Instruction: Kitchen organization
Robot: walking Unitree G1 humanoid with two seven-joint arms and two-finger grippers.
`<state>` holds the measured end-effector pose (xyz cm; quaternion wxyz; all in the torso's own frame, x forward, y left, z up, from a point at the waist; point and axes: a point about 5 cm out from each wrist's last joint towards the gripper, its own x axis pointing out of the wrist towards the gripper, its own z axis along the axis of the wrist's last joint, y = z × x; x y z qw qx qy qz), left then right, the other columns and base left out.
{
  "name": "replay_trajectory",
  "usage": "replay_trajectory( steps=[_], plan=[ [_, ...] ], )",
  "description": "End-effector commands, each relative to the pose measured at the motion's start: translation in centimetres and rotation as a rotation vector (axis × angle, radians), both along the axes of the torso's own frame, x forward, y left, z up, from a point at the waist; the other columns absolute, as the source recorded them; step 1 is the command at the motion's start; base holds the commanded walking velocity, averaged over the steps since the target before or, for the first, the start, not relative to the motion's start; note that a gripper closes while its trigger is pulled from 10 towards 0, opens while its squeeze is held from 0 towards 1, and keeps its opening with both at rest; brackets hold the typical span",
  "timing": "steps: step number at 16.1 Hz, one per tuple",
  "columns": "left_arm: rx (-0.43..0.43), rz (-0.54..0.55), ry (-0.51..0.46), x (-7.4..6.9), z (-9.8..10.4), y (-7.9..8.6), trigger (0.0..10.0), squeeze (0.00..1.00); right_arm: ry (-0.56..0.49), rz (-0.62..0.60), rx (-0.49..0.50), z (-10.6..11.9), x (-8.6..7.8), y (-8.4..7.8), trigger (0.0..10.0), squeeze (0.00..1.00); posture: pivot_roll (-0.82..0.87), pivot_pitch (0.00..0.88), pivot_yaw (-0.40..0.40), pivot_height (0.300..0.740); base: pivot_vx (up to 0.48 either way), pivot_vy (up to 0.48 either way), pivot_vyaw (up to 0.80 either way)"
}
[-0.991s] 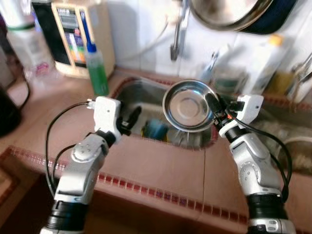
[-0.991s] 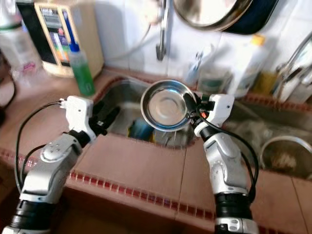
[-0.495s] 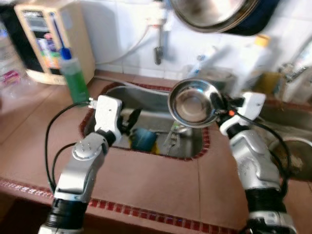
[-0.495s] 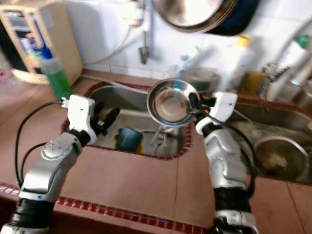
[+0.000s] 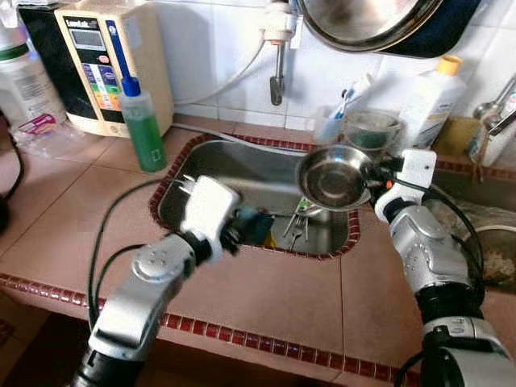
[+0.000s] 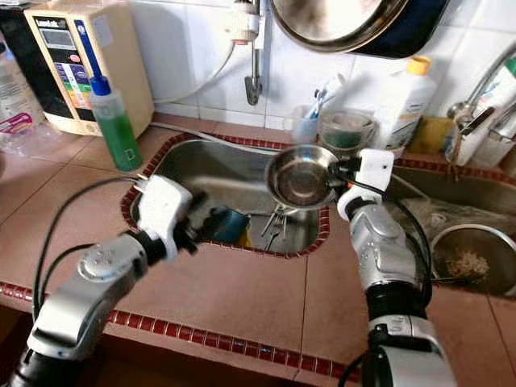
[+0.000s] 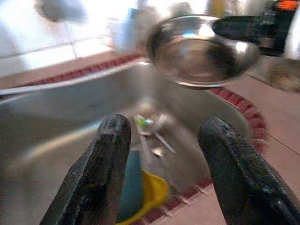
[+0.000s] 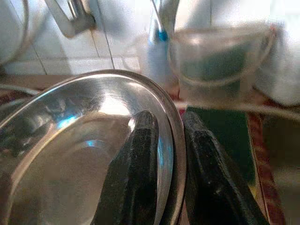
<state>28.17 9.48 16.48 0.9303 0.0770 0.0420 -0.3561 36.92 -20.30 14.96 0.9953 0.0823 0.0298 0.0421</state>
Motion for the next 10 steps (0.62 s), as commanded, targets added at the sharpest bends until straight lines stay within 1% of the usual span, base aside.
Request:
replay_trajectory(
  steps=[1, 2, 4, 6, 7, 9, 10],
  plan=[
    [0.047, -0.052, -0.009, -0.8, 0.1, -0.4, 10.0, 0.00, -0.020, -0.002, -0.021, 0.7, 0.6, -0.1, 10.0, 0.00, -0.13, 0.090, 0.015, 0.736, 0.000, 0.000, 0.00],
    [0.039, -0.058, 0.004, -1.1, 0.1, -0.5, 10.0, 0.00, -0.005, -0.008, -0.034, 0.5, 0.7, -0.1, 10.0, 0.00, -0.13, 0.094, 0.016, 0.736, 0.000, 0.000, 0.00],
    [0.037, -0.062, 0.016, -1.5, 0.2, -0.7, 10.0, 0.00, 0.039, 0.018, -0.060, -0.2, 1.0, 0.2, 10.0, 0.00, -0.12, 0.108, 0.016, 0.736, 0.000, 0.000, 0.00],
    [0.035, -0.056, 0.028, -1.7, 0.3, -0.6, 10.0, 0.00, 0.054, 0.060, -0.078, -0.6, 1.1, 0.9, 10.0, 0.00, -0.11, 0.120, 0.015, 0.736, 0.000, 0.000, 0.00],
    [0.025, -0.035, 0.049, -1.6, 0.4, -0.5, 10.0, 0.00, 0.076, 0.112, -0.079, -1.0, 1.1, 1.7, 10.0, 0.00, -0.10, 0.122, 0.012, 0.736, 0.000, 0.000, 0.00],
    [0.019, -0.014, 0.044, -1.6, 0.7, -0.5, 10.0, 0.00, 0.091, 0.202, -0.084, -1.5, 1.1, 3.4, 10.0, 0.00, -0.09, 0.122, 0.004, 0.736, 0.000, 0.000, 0.00],
    [0.018, -0.004, 0.045, -1.6, 0.7, -0.4, 10.0, 0.00, 0.101, 0.226, -0.081, -1.6, 1.1, 3.8, 10.0, 0.00, -0.08, 0.121, 0.002, 0.736, 0.000, 0.000, 0.00]
  ],
)
